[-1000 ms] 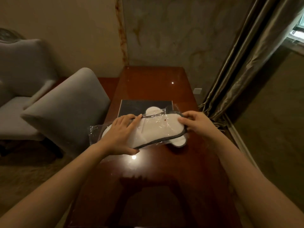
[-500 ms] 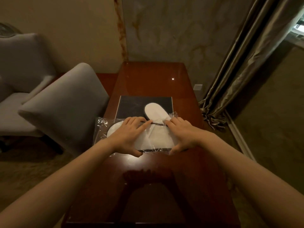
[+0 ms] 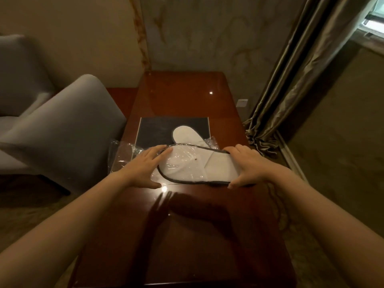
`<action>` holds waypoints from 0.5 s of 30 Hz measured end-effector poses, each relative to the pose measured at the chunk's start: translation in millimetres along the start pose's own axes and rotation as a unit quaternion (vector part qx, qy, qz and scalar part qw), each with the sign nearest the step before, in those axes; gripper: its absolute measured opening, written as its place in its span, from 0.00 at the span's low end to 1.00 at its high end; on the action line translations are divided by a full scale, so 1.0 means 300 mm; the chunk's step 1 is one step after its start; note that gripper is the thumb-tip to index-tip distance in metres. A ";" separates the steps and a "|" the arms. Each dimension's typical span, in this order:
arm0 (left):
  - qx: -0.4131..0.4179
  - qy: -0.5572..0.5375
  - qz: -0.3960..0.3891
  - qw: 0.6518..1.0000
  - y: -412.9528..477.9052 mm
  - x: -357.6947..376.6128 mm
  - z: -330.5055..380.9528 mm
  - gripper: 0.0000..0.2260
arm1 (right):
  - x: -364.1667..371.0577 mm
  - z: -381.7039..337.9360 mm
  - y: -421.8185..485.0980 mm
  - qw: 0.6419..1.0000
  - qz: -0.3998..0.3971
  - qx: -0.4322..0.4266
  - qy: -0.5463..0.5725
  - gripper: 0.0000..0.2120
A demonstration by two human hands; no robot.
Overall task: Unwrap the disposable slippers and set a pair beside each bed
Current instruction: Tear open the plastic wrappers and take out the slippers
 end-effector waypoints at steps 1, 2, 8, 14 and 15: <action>-0.004 0.002 -0.001 1.000 0.006 0.013 -0.011 0.51 | 0.009 0.019 -0.011 0.999 -0.006 0.017 0.030 0.51; -0.008 0.004 0.001 1.000 0.008 0.023 -0.020 0.51 | 0.019 0.028 -0.016 0.998 -0.008 0.031 0.063 0.47; -0.013 -0.006 -0.006 1.000 0.045 0.088 -0.012 0.51 | 0.031 0.101 -0.022 0.983 0.037 0.095 0.155 0.20; -0.014 0.000 -0.022 1.000 0.054 0.156 -0.046 0.50 | 0.000 0.203 -0.096 0.957 0.023 0.083 0.276 0.15; -0.014 0.005 -0.028 1.000 0.057 0.170 -0.052 0.50 | -0.006 0.221 -0.110 0.948 0.037 0.087 0.303 0.16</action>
Point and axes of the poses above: each hand's wrist, its own y-axis towards the middle knuckle, its own x-axis out of the palm, z = x × y, the point moved 4 cm from there along y, towards the middle knuckle, and after that the axes turned 15 degrees about -x, right-handed, at the moved point
